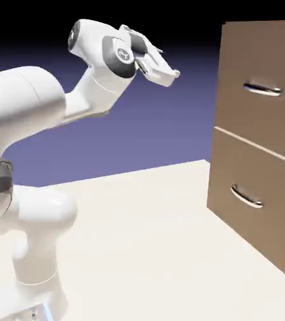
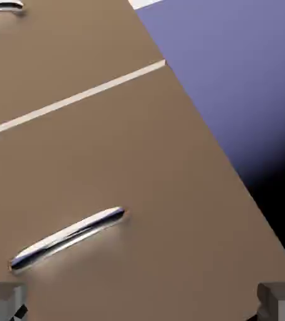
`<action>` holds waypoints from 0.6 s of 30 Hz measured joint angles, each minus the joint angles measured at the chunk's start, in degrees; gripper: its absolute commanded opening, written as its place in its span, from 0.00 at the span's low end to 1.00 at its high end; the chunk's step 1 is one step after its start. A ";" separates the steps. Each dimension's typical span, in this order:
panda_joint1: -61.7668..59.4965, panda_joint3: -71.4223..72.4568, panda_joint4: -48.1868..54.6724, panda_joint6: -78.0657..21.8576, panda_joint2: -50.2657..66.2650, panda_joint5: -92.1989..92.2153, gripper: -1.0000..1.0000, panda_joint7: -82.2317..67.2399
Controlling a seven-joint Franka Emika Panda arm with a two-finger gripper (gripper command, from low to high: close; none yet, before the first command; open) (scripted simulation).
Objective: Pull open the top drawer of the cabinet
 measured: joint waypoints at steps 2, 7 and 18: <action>2.69 -1.55 1.00 -1.24 -1.41 -3.66 0.50 -4.98; 9.43 -5.41 3.50 -4.35 -4.94 -12.83 0.50 -17.44; 24.25 -13.91 9.00 -11.19 -12.70 -32.98 0.50 -44.85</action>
